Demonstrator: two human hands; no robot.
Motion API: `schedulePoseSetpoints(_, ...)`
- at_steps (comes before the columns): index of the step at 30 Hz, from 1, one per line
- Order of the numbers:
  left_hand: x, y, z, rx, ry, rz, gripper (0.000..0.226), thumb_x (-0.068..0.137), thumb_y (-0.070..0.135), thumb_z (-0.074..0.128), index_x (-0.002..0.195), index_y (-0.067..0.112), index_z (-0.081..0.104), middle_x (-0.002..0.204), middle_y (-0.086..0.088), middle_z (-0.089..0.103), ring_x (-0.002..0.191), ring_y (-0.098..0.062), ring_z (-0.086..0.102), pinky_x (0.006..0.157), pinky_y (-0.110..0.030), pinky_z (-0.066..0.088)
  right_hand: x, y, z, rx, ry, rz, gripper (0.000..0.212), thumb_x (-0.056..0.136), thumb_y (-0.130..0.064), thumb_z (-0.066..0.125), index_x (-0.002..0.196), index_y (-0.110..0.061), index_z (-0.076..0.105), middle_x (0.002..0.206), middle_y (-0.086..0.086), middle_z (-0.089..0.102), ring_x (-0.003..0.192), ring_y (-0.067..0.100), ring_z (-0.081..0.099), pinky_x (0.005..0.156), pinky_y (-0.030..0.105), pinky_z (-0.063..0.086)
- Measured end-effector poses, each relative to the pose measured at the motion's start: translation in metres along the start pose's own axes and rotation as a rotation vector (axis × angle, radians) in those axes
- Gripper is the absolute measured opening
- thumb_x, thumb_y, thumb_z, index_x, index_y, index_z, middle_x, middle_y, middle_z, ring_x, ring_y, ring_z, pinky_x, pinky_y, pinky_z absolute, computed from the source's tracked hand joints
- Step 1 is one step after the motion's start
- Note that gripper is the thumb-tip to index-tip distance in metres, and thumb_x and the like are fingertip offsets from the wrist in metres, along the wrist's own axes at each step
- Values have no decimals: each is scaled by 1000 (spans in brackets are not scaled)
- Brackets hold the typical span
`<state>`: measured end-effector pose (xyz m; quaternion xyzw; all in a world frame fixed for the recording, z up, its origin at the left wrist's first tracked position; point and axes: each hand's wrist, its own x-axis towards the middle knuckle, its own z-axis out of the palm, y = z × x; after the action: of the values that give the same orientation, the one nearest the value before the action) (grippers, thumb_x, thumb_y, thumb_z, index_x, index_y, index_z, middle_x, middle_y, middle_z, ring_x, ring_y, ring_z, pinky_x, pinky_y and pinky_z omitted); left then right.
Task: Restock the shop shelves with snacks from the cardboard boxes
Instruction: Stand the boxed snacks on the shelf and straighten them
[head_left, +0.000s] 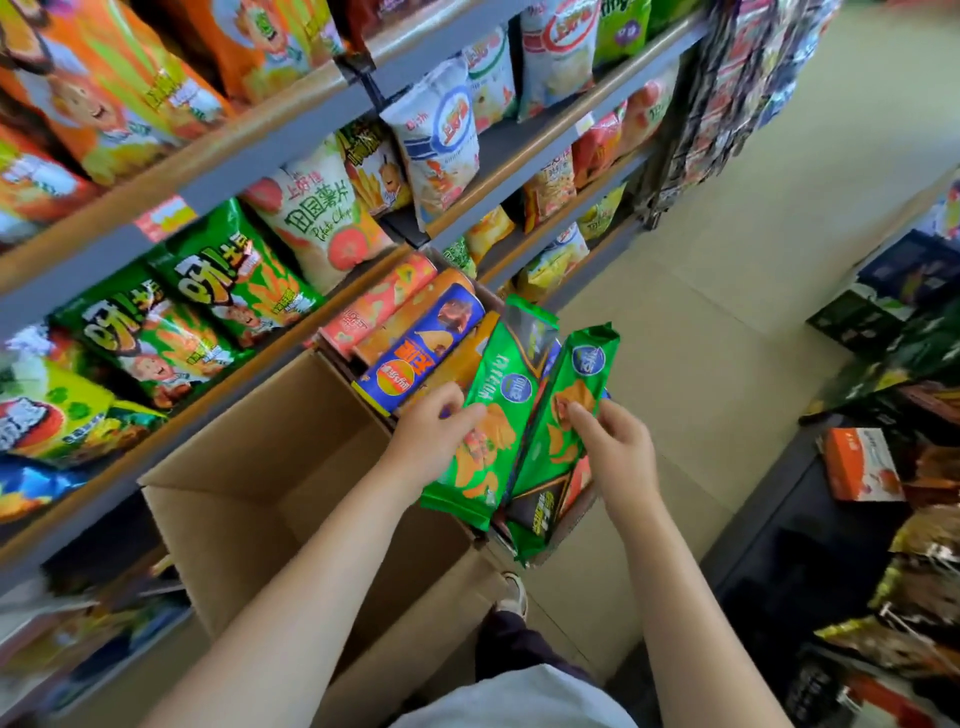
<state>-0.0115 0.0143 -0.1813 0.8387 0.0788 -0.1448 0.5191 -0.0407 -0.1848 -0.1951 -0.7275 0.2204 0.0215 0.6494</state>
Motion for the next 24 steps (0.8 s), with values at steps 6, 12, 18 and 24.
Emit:
schedulePoseSetpoints(6, -16, -8, -62, -665, 26, -223, 58, 78, -9, 69, 127, 19, 55, 83, -2, 76, 68, -15, 71, 66, -28, 58, -5, -56, 51, 329, -270, 52, 22, 86, -25, 71, 80, -4, 66, 82, 10, 59, 81, 25, 54, 71, 41, 44)
schedulePoseSetpoints(12, -47, -31, -113, -830, 147, -242, 39, 86, 13, 71, 122, 18, 57, 105, -6, 72, 90, -14, 72, 74, -29, 56, -39, -81, 141, -285, -97, -485, 37, 81, -42, 72, 58, -18, 57, 81, 4, 55, 85, 17, 50, 82, 19, 33)
schedulePoseSetpoints(18, -79, -73, -161, -1066, 235, -338, 75, 71, 51, 77, 134, 19, 53, 124, -15, 68, 110, -27, 69, 93, -44, 52, -98, -92, 224, -574, -169, -878, 38, 81, -48, 68, 74, -11, 61, 97, 10, 49, 96, 32, 51, 90, 36, 40)
schedulePoseSetpoints(24, -119, -115, -222, -1146, 350, -251, 77, 67, 53, 85, 134, 26, 57, 125, -9, 69, 113, -30, 68, 103, -52, 49, -169, -92, 279, -498, -457, -749, 70, 74, -42, 81, 133, -16, 51, 134, 14, 39, 126, 21, 38, 100, -1, 23)
